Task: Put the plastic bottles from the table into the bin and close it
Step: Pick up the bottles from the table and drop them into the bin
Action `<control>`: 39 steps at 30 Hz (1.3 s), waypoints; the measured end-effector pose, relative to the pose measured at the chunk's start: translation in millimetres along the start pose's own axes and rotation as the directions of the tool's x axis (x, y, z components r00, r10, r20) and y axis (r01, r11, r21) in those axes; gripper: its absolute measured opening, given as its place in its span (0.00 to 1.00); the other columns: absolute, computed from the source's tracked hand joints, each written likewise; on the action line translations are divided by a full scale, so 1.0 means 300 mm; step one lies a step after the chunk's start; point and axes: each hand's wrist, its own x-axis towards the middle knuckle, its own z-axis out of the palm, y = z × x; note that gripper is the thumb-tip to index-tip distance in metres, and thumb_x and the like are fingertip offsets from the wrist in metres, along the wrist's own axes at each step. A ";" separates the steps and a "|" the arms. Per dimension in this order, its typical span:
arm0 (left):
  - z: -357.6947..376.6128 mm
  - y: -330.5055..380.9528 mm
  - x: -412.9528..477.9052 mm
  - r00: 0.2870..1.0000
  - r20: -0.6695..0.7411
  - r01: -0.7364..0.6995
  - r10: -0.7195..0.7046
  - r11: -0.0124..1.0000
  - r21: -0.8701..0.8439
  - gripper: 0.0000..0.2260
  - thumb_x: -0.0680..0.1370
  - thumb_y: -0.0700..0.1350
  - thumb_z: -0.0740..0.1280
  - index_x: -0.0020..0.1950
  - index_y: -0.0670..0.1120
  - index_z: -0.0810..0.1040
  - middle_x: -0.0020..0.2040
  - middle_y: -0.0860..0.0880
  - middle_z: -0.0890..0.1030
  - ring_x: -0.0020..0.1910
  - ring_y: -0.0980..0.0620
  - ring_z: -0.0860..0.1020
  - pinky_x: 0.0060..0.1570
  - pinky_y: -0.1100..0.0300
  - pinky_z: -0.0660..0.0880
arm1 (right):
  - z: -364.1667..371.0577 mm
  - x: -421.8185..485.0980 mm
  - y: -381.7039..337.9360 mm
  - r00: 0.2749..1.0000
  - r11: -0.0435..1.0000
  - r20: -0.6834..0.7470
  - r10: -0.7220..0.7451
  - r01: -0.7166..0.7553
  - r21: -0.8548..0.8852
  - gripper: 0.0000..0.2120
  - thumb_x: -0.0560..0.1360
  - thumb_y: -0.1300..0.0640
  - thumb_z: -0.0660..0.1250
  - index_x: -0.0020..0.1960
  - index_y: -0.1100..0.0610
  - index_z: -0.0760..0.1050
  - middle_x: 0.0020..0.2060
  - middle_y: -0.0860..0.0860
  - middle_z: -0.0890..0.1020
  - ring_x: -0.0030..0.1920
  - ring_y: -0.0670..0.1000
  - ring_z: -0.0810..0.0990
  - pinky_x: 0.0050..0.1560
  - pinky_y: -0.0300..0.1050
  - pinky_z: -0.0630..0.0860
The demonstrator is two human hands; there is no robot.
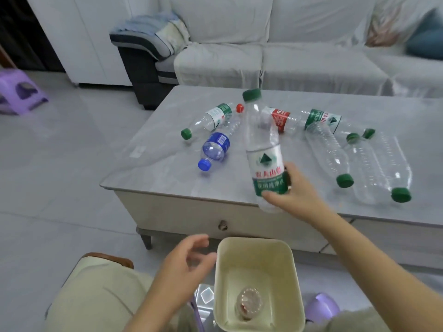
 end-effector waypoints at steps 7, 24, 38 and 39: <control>0.201 0.191 0.187 0.994 0.094 -0.032 0.058 0.966 -0.257 0.17 0.63 0.47 0.76 0.50 0.47 0.79 0.35 0.59 0.83 0.32 0.61 0.79 0.30 0.65 0.76 | 0.041 -0.321 0.221 0.968 0.878 0.251 0.000 0.120 -0.464 0.35 0.65 0.41 0.70 0.69 0.43 0.61 0.64 0.45 0.74 0.62 0.47 0.74 0.58 0.46 0.74; 0.366 -0.256 0.275 0.948 0.091 0.240 -0.304 0.874 0.422 0.29 0.71 0.48 0.71 0.69 0.43 0.67 0.68 0.43 0.72 0.65 0.44 0.73 0.62 0.56 0.70 | -0.432 0.004 0.243 0.928 0.745 -0.342 -0.148 -0.123 -0.656 0.29 0.69 0.40 0.66 0.65 0.54 0.70 0.60 0.59 0.77 0.59 0.62 0.75 0.60 0.59 0.71; 0.251 -0.239 0.195 0.969 0.129 0.157 -0.210 0.930 0.333 0.26 0.70 0.56 0.67 0.66 0.48 0.71 0.66 0.48 0.74 0.62 0.50 0.75 0.64 0.50 0.73 | -0.336 0.212 0.252 0.954 0.390 -0.299 0.026 -0.285 -0.876 0.26 0.69 0.45 0.68 0.57 0.61 0.65 0.42 0.60 0.79 0.50 0.62 0.77 0.55 0.54 0.67; 0.244 -0.243 0.190 0.968 0.130 0.158 -0.213 0.926 0.343 0.25 0.71 0.55 0.67 0.65 0.48 0.71 0.65 0.49 0.75 0.61 0.50 0.76 0.63 0.51 0.73 | -0.348 0.202 0.228 0.955 0.481 -0.295 0.028 -0.272 -0.834 0.25 0.70 0.47 0.67 0.58 0.61 0.65 0.46 0.62 0.79 0.50 0.63 0.77 0.53 0.54 0.69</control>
